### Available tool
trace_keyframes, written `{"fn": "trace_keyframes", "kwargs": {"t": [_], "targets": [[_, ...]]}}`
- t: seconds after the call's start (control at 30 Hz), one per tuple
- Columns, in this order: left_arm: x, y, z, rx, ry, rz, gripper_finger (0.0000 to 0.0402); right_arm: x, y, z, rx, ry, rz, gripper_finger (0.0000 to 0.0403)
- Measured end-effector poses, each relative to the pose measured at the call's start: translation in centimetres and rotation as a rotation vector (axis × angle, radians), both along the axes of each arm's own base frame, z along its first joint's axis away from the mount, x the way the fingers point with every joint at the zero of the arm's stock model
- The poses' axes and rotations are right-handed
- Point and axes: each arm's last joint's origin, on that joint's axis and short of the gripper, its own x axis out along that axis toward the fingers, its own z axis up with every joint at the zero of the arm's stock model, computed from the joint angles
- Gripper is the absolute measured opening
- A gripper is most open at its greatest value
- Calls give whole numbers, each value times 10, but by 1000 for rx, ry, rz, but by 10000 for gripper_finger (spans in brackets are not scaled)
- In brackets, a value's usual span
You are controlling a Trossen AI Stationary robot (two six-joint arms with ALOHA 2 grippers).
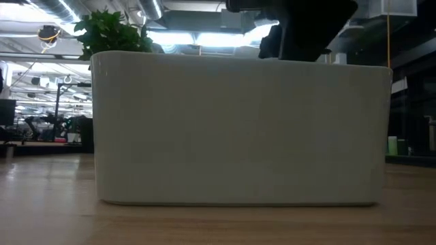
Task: Pick and place pill bottles into a basket
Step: Put the white medicine bottle into the gray bin
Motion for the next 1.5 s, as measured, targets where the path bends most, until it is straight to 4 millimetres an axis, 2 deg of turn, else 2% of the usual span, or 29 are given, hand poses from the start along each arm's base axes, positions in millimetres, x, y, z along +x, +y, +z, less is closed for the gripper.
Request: {"fn": "trace_keyframes", "kwargs": {"t": [0.13, 0.4, 0.87, 1.1, 1.3, 1.5], "targets": [[0, -4, 0, -4, -2, -12, 384, 1, 0, -4, 2, 18, 6, 164], [-1, -7, 0, -15, -8, -17, 384, 4, -11, -5, -29, 21, -42, 227], [-1, -7, 0, -33, -19, 1, 384, 5, -16, -1, -18, 12, -79, 236], [-1, -7, 0, -33, -19, 2, 384, -1, -18, 0, -31, 62, -104, 236], [0, -7, 0, -31, -18, -1, 384, -18, -25, 17, -72, 124, -149, 236], [1, -8, 0, -60, -39, 23, 384, -44, -42, 58, -201, 53, -286, 236]]}}
